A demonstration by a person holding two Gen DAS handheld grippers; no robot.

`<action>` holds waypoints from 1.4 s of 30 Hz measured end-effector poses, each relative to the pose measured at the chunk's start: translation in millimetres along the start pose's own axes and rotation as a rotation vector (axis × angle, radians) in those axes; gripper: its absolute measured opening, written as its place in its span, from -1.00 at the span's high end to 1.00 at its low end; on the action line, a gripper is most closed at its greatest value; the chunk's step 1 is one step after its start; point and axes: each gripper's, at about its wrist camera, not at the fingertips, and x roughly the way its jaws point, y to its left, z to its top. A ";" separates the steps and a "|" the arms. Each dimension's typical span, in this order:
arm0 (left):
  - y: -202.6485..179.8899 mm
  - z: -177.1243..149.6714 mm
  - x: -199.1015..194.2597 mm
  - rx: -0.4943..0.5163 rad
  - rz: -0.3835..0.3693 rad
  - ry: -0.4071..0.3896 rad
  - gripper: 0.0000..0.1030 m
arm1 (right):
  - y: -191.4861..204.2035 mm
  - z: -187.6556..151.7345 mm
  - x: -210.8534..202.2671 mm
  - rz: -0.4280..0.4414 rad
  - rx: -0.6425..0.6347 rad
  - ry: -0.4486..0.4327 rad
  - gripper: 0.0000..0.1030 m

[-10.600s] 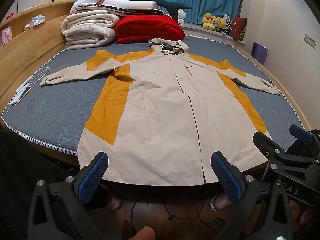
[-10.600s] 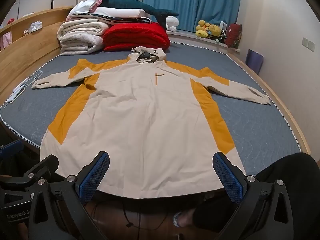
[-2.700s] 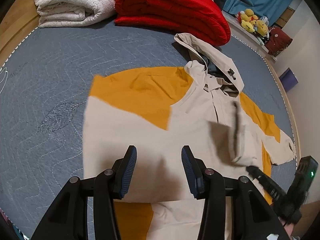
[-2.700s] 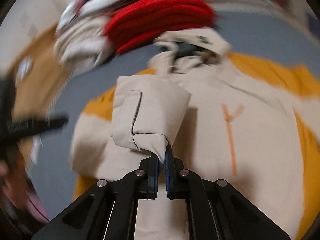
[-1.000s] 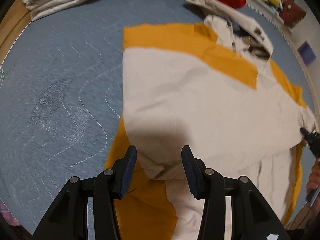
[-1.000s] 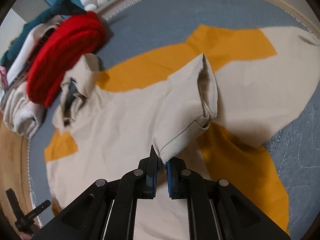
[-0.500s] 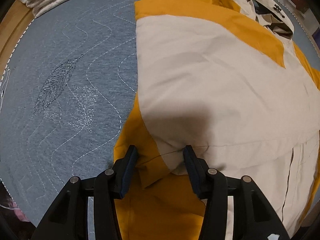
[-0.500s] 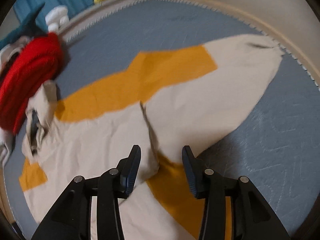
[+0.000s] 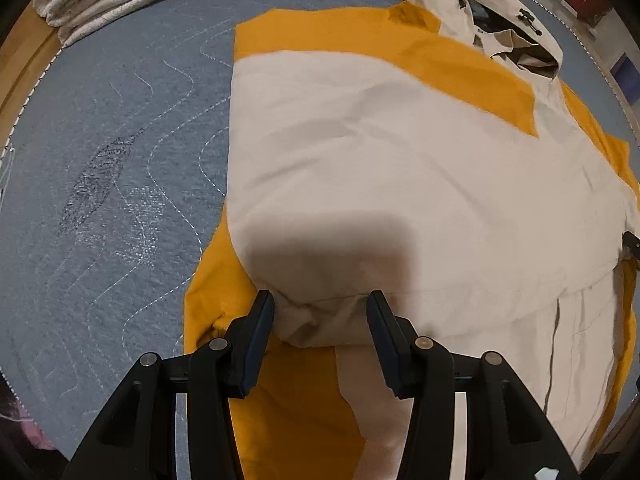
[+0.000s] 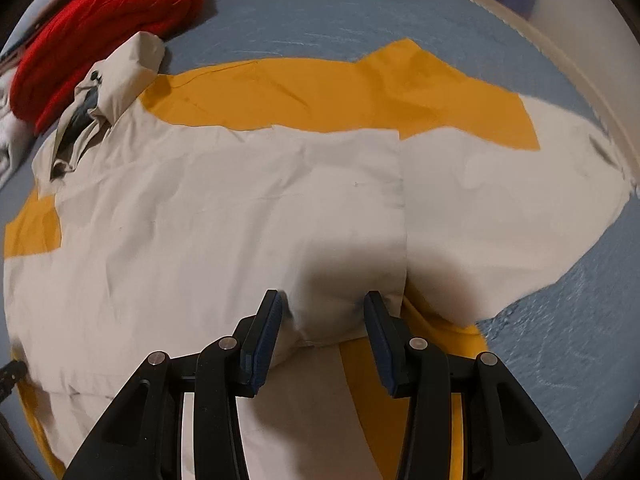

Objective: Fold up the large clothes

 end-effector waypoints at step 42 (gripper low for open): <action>-95.9 -19.9 -81.1 0.156 -0.115 -0.225 0.10 | -278.4 40.6 -119.1 -0.229 0.198 -0.418 -0.35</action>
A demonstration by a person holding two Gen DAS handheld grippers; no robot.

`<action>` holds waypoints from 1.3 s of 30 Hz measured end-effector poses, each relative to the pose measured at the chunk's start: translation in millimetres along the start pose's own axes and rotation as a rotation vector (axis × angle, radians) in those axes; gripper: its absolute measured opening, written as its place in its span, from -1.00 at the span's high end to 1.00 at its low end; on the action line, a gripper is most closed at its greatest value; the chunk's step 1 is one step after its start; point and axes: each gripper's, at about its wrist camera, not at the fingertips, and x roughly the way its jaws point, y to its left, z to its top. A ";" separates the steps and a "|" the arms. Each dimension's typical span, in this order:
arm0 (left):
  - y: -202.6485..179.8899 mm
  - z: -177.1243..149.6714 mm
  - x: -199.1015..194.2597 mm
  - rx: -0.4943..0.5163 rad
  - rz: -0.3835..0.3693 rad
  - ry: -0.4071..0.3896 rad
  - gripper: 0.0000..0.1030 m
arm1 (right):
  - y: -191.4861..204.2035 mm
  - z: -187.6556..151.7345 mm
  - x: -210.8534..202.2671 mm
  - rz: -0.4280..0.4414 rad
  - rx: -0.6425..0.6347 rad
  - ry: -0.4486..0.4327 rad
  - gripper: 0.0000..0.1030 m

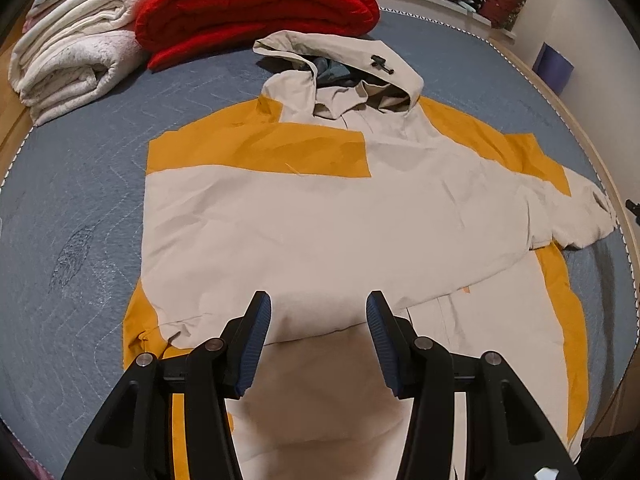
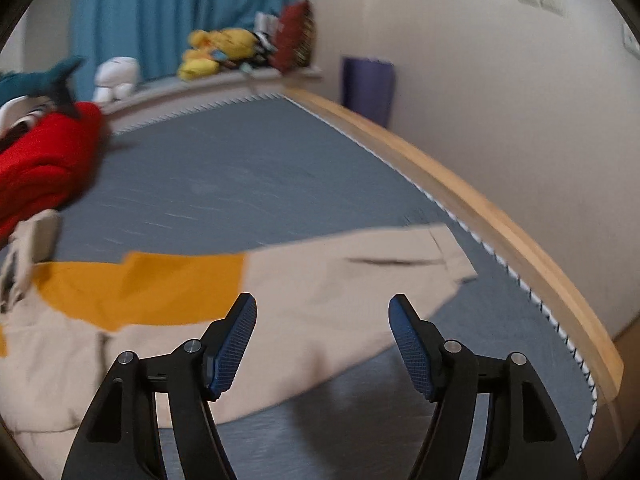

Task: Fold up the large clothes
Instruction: 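Grasp the other sleeve cuff with the right gripper and lift it, then fold the held sleeve across the jacket body with the right gripper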

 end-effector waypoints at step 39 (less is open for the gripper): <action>54.4 25.0 -9.5 -0.126 -0.007 -0.039 0.10 | 5.5 25.1 23.9 0.231 0.286 -0.108 0.96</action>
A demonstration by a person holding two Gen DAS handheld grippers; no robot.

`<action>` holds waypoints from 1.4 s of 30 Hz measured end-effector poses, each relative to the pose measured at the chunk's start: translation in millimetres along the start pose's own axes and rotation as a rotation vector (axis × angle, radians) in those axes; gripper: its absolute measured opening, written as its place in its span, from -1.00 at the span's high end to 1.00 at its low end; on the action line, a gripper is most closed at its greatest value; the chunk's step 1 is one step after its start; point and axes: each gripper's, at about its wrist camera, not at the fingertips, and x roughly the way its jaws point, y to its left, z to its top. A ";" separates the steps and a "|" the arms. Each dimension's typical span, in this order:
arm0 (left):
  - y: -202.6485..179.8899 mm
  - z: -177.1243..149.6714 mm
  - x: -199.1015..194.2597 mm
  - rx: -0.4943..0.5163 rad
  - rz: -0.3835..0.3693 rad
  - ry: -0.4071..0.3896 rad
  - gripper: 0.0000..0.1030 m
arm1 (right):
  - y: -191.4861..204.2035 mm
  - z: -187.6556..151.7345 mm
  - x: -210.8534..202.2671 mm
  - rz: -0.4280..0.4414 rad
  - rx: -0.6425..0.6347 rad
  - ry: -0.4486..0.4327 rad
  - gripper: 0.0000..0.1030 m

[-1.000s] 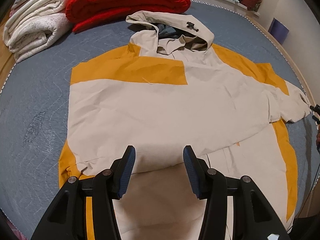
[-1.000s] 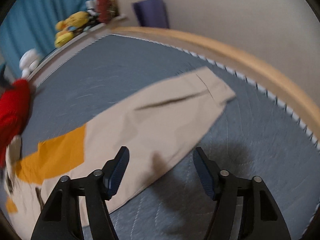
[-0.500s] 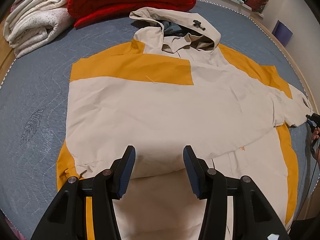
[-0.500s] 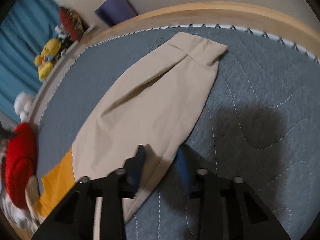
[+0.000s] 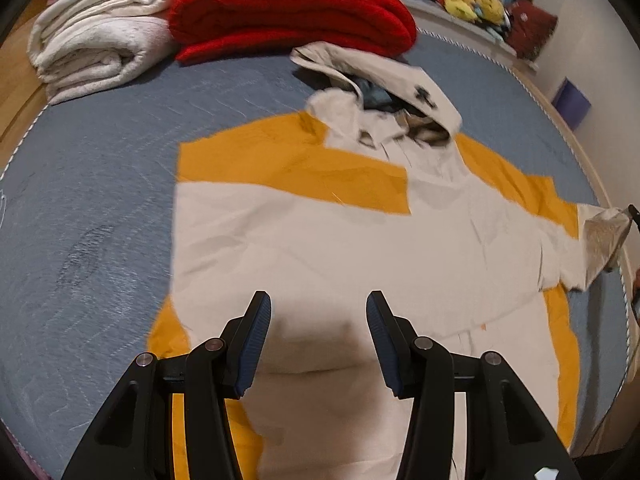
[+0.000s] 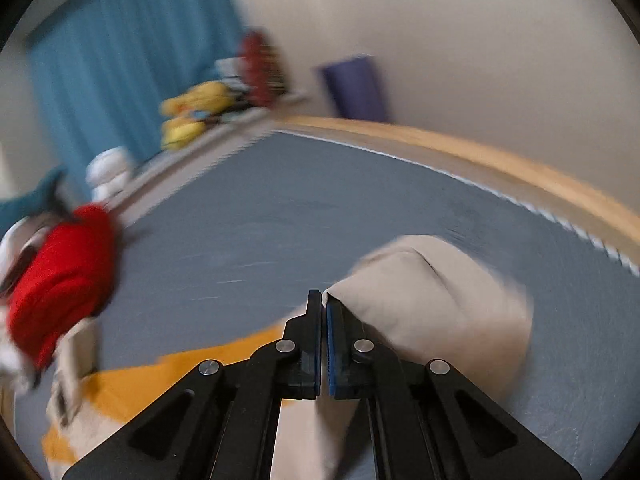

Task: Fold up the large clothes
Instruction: 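Fold the held sleeve across the jacket body with the right gripper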

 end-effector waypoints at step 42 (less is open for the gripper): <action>-114.0 -12.2 59.1 0.089 -0.182 0.106 -0.01 | 215.9 -211.6 -73.2 0.173 0.026 0.671 0.31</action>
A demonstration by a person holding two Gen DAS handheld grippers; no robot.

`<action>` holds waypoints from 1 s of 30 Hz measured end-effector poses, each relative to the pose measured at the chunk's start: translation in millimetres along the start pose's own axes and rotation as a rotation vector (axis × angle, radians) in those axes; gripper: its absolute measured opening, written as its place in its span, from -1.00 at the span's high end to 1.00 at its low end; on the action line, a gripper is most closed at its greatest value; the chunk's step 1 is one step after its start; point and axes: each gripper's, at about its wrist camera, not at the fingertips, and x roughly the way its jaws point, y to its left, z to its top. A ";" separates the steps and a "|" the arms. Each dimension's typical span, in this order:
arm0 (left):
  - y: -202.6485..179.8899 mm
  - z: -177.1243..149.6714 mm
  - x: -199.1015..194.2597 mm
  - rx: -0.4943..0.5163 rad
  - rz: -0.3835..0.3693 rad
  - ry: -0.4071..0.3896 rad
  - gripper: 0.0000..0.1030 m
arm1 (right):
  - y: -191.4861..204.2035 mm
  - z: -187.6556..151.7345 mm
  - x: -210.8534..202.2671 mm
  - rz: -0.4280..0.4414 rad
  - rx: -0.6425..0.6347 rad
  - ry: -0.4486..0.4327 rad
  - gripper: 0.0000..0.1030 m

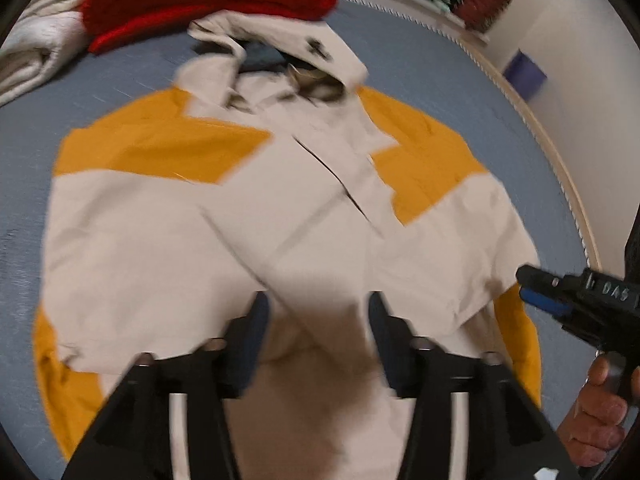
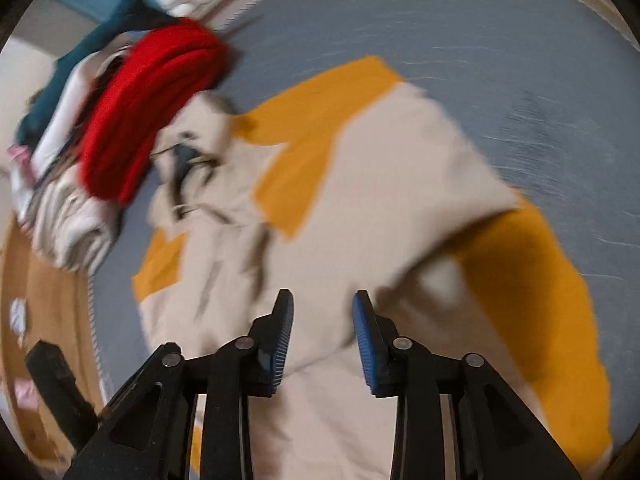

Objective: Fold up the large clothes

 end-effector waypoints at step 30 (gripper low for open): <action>125.0 -34.5 -39.8 -0.521 -0.053 -0.037 0.14 | -12.0 -0.3 44.4 0.071 0.083 0.150 0.98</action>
